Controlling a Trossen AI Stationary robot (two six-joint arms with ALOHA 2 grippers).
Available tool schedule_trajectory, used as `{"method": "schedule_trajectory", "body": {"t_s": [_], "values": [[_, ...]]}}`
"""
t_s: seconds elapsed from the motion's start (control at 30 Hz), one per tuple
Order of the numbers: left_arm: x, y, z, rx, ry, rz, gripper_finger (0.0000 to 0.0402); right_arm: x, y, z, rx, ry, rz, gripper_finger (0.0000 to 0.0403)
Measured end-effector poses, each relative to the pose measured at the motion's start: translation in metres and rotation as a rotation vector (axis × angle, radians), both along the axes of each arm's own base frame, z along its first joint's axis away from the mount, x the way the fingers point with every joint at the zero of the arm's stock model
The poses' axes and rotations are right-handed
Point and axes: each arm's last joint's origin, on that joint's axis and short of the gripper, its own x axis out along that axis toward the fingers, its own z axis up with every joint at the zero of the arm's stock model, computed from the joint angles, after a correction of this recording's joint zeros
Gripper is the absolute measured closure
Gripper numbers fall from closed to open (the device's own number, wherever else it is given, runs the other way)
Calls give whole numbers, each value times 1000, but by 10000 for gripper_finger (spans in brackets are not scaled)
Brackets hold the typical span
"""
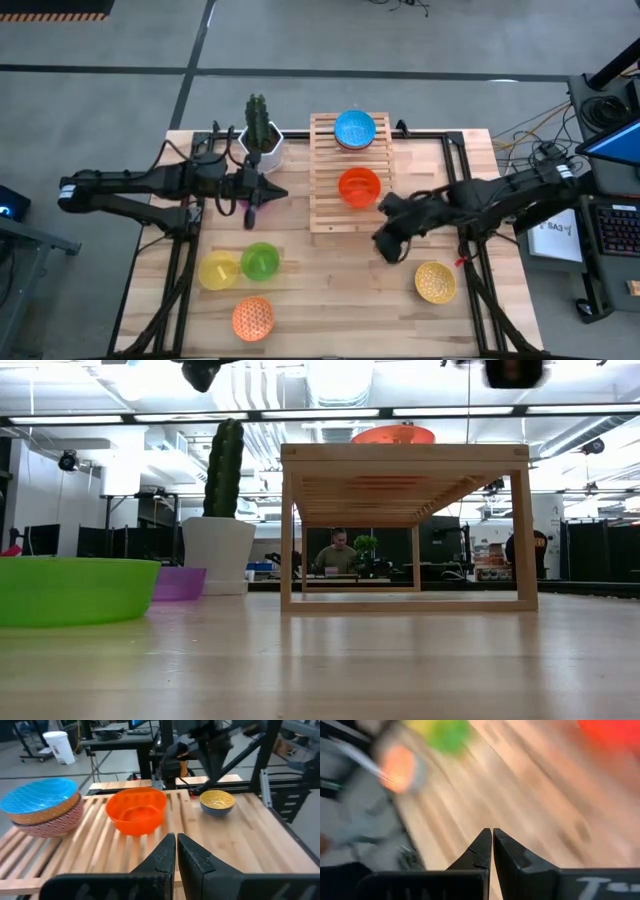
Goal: Place and stack bowls onto a shelf
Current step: Stack the yellow patterned bowl on top of the blue bowl on the shelf
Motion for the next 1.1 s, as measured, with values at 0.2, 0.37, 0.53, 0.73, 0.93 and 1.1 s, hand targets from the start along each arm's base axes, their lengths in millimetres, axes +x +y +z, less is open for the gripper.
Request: {"method": "schedule_trajectory", "body": {"t_s": [0.2,0.37,0.53,0.73,0.93,1.1], "values": [[2,-9,-3,-15,22,-39,402,-7,36,-25,114,472,-103,394],[7,-13,-7,-18,43,-56,402,-11,70,-49,191,635,-143,394],[14,-14,-15,-26,68,-56,402,-16,90,-67,163,700,-233,394],[21,-14,-20,-23,72,-47,402,-16,95,-79,169,740,-292,375],[20,-14,-18,1,49,-54,402,-12,97,-92,135,777,-312,306],[19,-14,-16,22,38,-59,402,-6,101,-109,95,821,-331,262]]}}
